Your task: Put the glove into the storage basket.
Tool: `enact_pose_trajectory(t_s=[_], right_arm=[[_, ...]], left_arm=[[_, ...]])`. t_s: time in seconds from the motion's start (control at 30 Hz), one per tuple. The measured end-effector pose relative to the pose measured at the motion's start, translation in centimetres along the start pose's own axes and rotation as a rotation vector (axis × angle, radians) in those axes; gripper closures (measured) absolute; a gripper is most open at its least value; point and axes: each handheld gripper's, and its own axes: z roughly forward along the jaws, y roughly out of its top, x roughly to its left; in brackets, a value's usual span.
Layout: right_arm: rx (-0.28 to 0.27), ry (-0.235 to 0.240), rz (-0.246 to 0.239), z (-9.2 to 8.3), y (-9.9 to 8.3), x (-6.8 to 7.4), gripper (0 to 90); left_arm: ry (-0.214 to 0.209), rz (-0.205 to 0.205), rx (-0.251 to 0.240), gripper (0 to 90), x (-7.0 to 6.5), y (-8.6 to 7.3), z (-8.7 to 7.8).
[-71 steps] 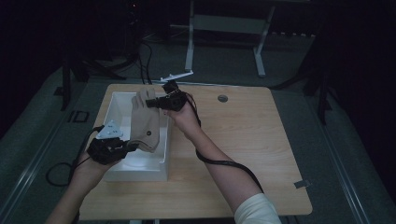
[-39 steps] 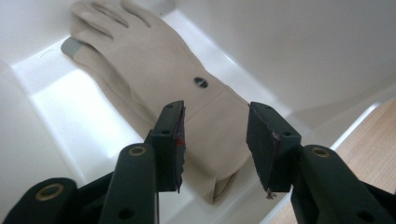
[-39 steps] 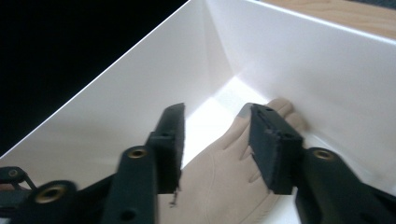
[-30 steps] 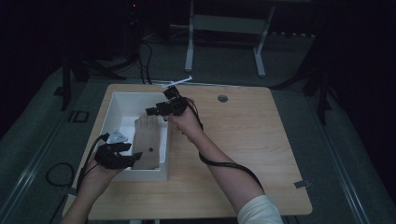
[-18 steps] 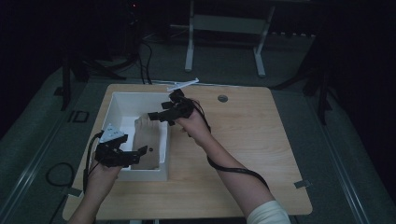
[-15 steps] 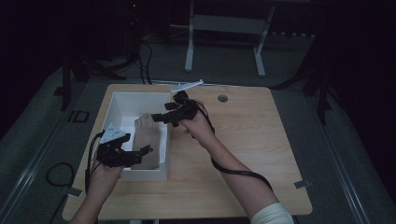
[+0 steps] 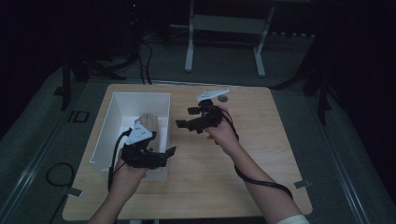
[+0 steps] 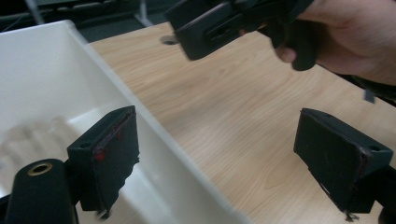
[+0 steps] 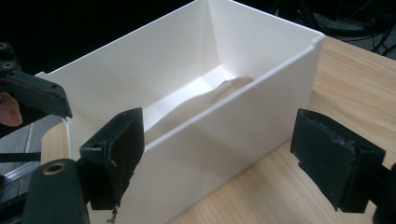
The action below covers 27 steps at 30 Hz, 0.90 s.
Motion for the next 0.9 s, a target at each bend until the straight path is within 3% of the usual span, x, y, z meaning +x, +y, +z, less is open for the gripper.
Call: enact_pose_trajectory(t_s=[0.4,0.6,0.9], right_arm=[[0.002,-0.025,0.007,-3.6,-3.3,-1.2,16.7],[0.017,-0.033,0.027,-4.7,-5.3,-2.1,16.8],[0.040,-0.044,0.030,-5.4,-8.5,-3.0,16.5]], left_arm=[[-0.105,0.068,0.015,14.6,-4.1,1.0,3.4],[-0.153,0.087,0.032,14.7,-5.4,0.6,5.3],[-0.190,0.121,0.071,14.7,-6.6,-0.2,7.3]])
